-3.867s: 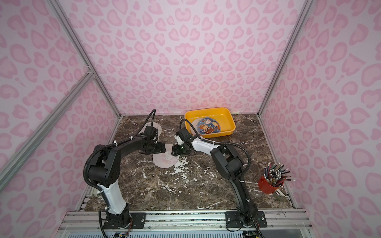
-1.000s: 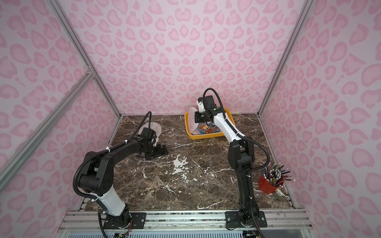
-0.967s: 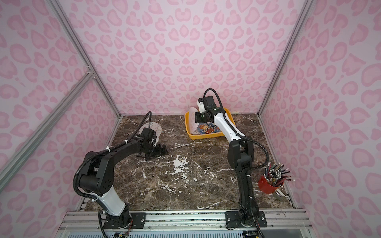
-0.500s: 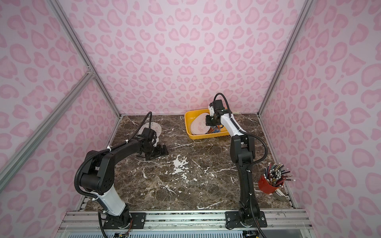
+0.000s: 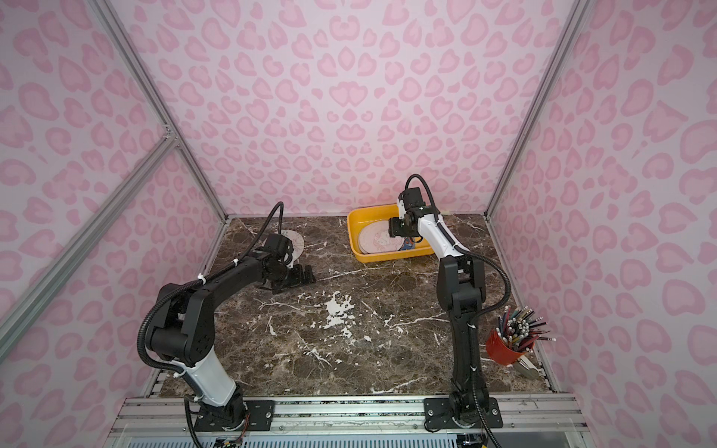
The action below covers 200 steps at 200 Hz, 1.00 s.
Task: Put the coasters into the storage box
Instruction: Place the coaster in the storage box.
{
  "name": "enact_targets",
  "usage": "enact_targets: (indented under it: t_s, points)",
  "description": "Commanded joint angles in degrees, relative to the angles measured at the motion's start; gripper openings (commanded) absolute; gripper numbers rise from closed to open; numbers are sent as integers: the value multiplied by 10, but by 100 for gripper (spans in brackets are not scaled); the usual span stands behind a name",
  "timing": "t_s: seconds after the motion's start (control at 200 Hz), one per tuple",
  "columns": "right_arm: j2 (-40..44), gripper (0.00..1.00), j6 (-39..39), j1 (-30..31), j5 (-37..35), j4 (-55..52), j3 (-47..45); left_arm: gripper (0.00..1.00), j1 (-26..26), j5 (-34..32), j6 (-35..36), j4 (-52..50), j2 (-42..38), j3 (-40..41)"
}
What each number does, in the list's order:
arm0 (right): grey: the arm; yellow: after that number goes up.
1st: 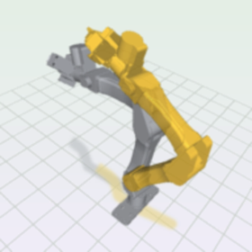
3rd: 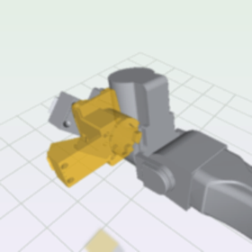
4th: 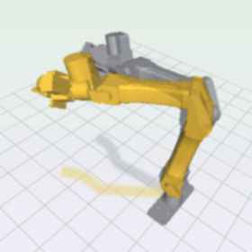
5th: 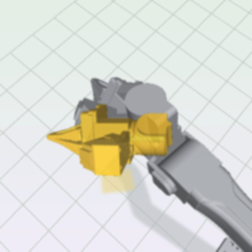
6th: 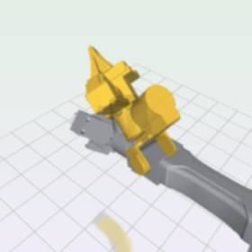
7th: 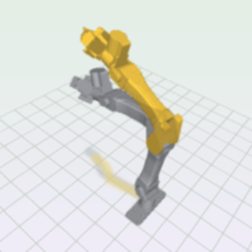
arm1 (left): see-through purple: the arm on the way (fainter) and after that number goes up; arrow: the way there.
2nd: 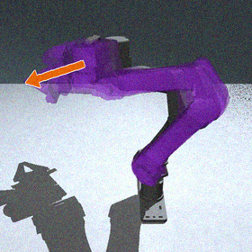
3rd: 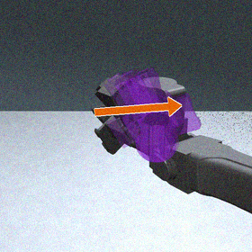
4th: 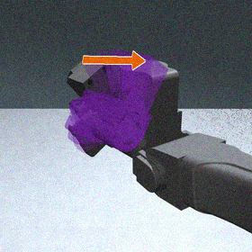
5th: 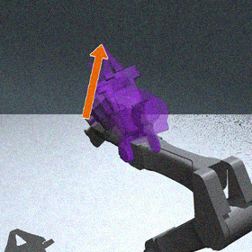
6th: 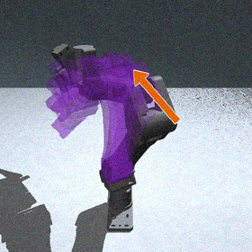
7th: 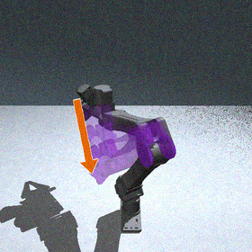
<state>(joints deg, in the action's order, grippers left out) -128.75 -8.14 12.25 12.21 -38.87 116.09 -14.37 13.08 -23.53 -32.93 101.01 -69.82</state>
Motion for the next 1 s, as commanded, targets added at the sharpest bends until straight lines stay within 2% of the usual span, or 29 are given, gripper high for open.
enact_targets:
  t_s: [0.0, 0.255, 0.51, 0.685, 0.995]
  points:
    - [29, 69, -9, 7, 6, 24, -33, 100, 13, -18, 17, -13, 5, -24]
    - [126, 76, -28, 40, 55, 76, -173, 96, 68, -38, 53, -55, 65, -131]
    - [207, 81, -59, 88, 93, 114, -287, 92, 109, -59, 77, -87, 175, -302]
    - [232, 82, -69, 109, 99, 115, -318, 91, 126, -71, 96, -111, 260, -412]
    - [240, 83, -77, 122, 94, 103, -320, 92, 156, -79, 115, -162, 394, -598]
